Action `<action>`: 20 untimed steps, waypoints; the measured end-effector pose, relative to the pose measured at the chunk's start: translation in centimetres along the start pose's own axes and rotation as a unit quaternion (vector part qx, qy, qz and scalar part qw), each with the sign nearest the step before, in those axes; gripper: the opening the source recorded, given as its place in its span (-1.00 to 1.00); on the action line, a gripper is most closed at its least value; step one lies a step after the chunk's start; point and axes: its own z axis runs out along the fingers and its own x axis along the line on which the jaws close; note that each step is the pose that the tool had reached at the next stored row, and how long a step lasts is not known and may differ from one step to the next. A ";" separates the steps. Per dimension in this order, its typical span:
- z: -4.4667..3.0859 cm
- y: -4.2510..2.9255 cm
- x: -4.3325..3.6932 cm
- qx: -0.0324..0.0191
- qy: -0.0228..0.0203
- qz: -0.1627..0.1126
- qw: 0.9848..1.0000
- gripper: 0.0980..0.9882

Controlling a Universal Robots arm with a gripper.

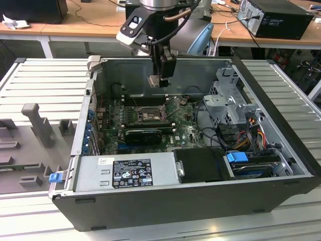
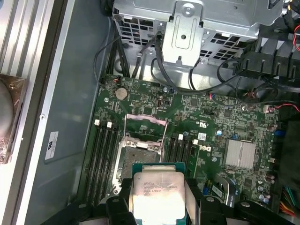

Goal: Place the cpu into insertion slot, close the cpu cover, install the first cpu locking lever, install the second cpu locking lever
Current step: 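Place the cpu into insertion slot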

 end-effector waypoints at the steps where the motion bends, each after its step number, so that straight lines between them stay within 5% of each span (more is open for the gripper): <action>1: 0.20 -0.02 0.00 0.000 0.000 0.000 1.000 -0.03; 20: 1.16 -0.10 -0.02 0.000 -0.002 0.028 1.000 -0.03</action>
